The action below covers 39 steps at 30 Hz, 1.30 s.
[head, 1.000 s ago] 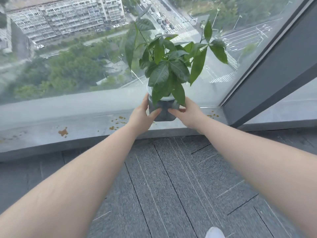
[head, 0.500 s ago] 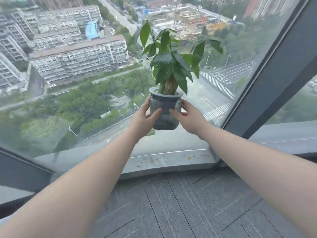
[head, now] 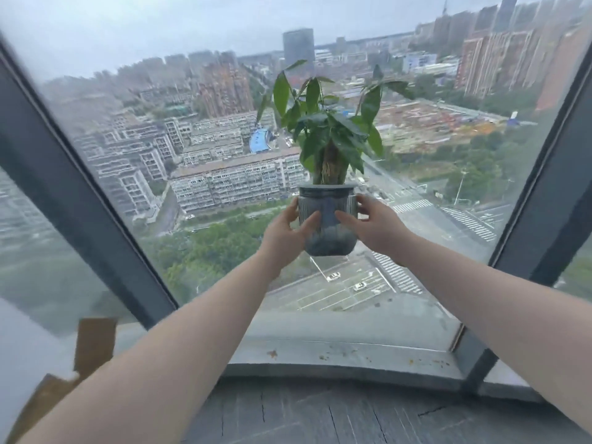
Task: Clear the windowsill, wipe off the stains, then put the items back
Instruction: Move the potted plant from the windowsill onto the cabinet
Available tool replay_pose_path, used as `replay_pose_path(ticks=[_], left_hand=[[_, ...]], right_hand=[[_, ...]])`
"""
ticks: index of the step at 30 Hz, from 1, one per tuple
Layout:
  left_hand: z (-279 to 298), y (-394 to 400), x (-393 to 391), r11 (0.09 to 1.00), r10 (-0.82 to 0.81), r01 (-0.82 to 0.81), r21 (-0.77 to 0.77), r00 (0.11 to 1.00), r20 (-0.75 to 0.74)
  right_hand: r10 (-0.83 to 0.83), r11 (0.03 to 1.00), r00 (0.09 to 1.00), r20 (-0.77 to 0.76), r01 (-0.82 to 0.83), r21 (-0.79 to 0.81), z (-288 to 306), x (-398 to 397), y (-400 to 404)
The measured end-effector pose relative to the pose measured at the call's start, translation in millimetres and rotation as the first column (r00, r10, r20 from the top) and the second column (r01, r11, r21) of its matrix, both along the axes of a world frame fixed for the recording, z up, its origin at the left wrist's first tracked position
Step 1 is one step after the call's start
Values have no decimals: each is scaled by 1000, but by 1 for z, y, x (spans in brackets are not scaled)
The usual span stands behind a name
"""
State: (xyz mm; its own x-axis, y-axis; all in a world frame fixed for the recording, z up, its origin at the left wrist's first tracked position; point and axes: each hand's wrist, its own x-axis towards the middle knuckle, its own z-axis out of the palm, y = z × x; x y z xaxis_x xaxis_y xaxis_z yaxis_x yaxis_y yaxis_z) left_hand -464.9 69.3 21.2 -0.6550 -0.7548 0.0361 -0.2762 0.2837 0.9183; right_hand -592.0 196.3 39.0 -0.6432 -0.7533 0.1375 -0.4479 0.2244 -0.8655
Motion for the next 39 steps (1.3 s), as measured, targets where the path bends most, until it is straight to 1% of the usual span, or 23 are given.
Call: replay_pose_path(ticks=[3, 7, 13, 17, 21, 24, 28, 30, 32, 35, 39], left_hand=[[23, 26, 56, 992, 123, -123, -23, 992, 1], [42, 61, 126, 978, 205, -206, -26, 979, -16], [57, 104, 241, 926, 371, -376, -46, 925, -82], [68, 120, 340, 877, 469, -480, -30, 868, -163], [81, 134, 457, 800, 575, -597, -63, 792, -206], [89, 146, 558, 740, 644, -666, -100, 743, -181], [96, 171, 703, 654, 725, -745, -131, 667, -175], [98, 192, 774, 614, 756, -780, -120, 625, -193], [98, 214, 837, 546, 804, -833, -93, 552, -220], [99, 251, 919, 429, 866, -895, -119, 445, -229], [95, 302, 1017, 314, 916, -946, -78, 323, -236]], right_hand=[[100, 995, 995, 29, -100, -19, 19, 45, 12], [230, 973, 972, 54, -230, -12, 29, 100, 31], [394, 919, 919, -25, -394, 13, 55, 197, 40], [508, 861, 856, -95, -509, 10, 75, 291, 39], [605, 788, 782, -149, -615, -25, 94, 407, 33], [666, 734, 731, -150, -678, -48, 100, 509, 33], [759, 636, 636, -142, -770, -51, 99, 652, 34], [814, 564, 566, -133, -824, -59, 100, 724, 41], [849, 504, 509, -142, -861, -74, 102, 790, 50], [897, 409, 415, -150, -910, -70, 104, 880, 66], [950, 264, 269, -158, -963, -49, 101, 990, 89]])
